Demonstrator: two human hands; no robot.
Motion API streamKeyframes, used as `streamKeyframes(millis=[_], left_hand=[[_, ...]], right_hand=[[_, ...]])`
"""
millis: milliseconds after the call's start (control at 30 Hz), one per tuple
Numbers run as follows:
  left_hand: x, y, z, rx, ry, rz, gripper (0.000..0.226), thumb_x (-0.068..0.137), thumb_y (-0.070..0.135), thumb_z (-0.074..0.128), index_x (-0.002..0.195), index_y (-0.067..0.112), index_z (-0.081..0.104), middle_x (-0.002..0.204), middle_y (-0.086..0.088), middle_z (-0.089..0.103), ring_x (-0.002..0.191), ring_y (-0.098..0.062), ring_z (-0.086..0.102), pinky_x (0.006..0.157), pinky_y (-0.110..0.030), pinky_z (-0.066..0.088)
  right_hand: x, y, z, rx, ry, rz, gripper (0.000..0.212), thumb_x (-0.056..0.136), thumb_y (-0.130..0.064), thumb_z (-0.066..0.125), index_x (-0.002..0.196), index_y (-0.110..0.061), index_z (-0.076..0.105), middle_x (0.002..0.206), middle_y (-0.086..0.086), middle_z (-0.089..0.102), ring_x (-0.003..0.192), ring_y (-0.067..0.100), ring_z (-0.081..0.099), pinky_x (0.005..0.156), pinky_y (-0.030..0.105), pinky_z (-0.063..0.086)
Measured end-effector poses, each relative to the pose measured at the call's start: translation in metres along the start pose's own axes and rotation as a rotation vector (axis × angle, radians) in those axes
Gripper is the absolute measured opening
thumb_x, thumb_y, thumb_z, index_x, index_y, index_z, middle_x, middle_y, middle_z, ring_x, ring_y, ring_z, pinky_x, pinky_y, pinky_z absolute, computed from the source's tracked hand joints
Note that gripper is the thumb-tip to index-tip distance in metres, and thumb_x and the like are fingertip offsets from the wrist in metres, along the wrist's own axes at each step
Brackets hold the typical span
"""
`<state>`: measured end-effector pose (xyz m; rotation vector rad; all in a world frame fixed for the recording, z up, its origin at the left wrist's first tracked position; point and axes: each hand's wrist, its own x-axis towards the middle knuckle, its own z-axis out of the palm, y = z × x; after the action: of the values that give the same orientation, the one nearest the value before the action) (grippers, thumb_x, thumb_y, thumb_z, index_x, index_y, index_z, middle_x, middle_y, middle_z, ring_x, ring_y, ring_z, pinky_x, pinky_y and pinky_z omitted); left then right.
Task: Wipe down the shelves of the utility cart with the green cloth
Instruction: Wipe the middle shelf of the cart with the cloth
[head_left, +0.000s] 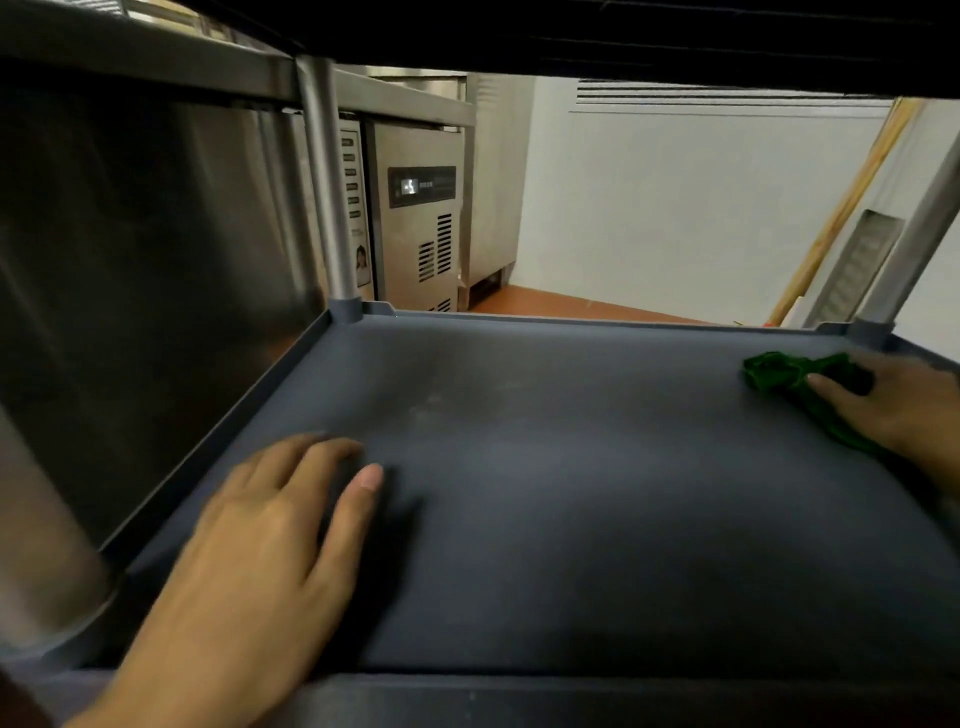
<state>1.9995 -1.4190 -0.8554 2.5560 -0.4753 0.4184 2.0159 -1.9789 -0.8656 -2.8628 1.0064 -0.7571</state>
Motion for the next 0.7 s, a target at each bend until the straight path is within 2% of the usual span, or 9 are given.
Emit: streamKeyframes(millis=[67, 167, 233, 333, 400, 467, 567, 700], left_hand=[[0.013, 0.023, 0.008, 0.037, -0.058, 0.13, 0.065, 0.092, 0.068, 0.018, 0.135, 0.033, 0.053, 0.139, 0.01, 0.053, 0.131, -0.011, 0.047, 0.114, -0.037, 0.037], [0.05, 0.061, 0.03, 0.064, -0.166, 0.273, 0.055, 0.099, 0.06, 0.02, 0.141, 0.033, 0.045, 0.144, 0.006, 0.049, 0.133, -0.015, 0.044, 0.114, -0.038, 0.037], [0.083, 0.083, 0.045, 0.095, -0.203, 0.305, 0.049, 0.103, 0.05, 0.028, 0.143, 0.026, 0.044, 0.145, -0.003, 0.049, 0.132, -0.023, 0.047, 0.111, -0.042, 0.039], [0.114, 0.093, 0.066, 0.092, -0.145, 0.276, 0.044, 0.106, 0.04, 0.033, 0.145, 0.02, 0.041, 0.145, -0.008, 0.05, 0.132, -0.027, 0.047, 0.113, -0.044, 0.036], [0.117, 0.089, 0.074, 0.027, -0.122, 0.216, 0.044, 0.105, 0.039, 0.034, 0.143, 0.017, 0.042, 0.14, -0.012, 0.053, 0.128, -0.03, 0.05, 0.109, -0.046, 0.039], [0.114, 0.085, 0.078, 0.018, -0.077, 0.214, 0.045, 0.104, 0.04, 0.036, 0.142, 0.015, 0.044, 0.137, -0.014, 0.055, 0.127, -0.032, 0.051, 0.108, -0.047, 0.04], [0.113, 0.089, 0.081, -0.007, -0.094, 0.208, 0.048, 0.104, 0.042, 0.036, 0.144, 0.016, 0.042, 0.14, -0.015, 0.054, 0.131, -0.033, 0.048, 0.111, -0.046, 0.039], [0.113, 0.091, 0.087, 0.009, -0.072, 0.233, 0.049, 0.105, 0.042, 0.034, 0.145, 0.015, 0.042, 0.142, -0.014, 0.052, 0.134, -0.032, 0.046, 0.113, -0.044, 0.035]], right_hand=[[-0.011, -0.02, -0.014, -0.034, 0.003, -0.017, 0.076, 0.078, -0.081, 0.038, 0.117, -0.022, 0.066, 0.097, 0.019, 0.07, 0.086, 0.04, 0.067, 0.077, 0.052, 0.058], [-0.012, -0.03, -0.02, -0.062, 0.01, -0.023, 0.076, 0.079, -0.078, 0.042, 0.115, -0.016, 0.068, 0.092, 0.021, 0.069, 0.082, 0.041, 0.066, 0.075, 0.048, 0.058], [-0.014, -0.035, -0.018, -0.033, 0.012, -0.029, 0.077, 0.078, -0.078, 0.044, 0.113, -0.013, 0.069, 0.085, 0.02, 0.068, 0.076, 0.038, 0.065, 0.072, 0.046, 0.058], [-0.013, -0.043, -0.011, 0.033, 0.014, -0.075, 0.068, 0.081, -0.072, 0.052, 0.106, -0.011, 0.069, 0.078, 0.012, 0.064, 0.07, 0.03, 0.06, 0.069, 0.04, 0.055], [-0.012, -0.055, -0.005, 0.1, -0.019, -0.107, 0.058, 0.084, -0.064, 0.059, 0.105, -0.011, 0.068, 0.084, 0.01, 0.065, 0.076, 0.029, 0.06, 0.072, 0.039, 0.052], [-0.011, -0.07, 0.001, 0.147, -0.036, -0.137, 0.053, 0.086, -0.06, 0.062, 0.104, -0.01, 0.068, 0.09, 0.013, 0.069, 0.082, 0.032, 0.063, 0.078, 0.044, 0.054], [-0.01, -0.097, 0.008, 0.188, -0.026, -0.166, 0.05, 0.086, -0.06, 0.063, 0.104, -0.013, 0.069, 0.095, 0.012, 0.071, 0.087, 0.031, 0.064, 0.081, 0.042, 0.053], [-0.013, -0.146, 0.017, 0.211, -0.1, -0.2, 0.05, 0.085, -0.063, 0.061, 0.11, -0.02, 0.068, 0.104, 0.01, 0.071, 0.095, 0.031, 0.064, 0.083, 0.039, 0.053]])
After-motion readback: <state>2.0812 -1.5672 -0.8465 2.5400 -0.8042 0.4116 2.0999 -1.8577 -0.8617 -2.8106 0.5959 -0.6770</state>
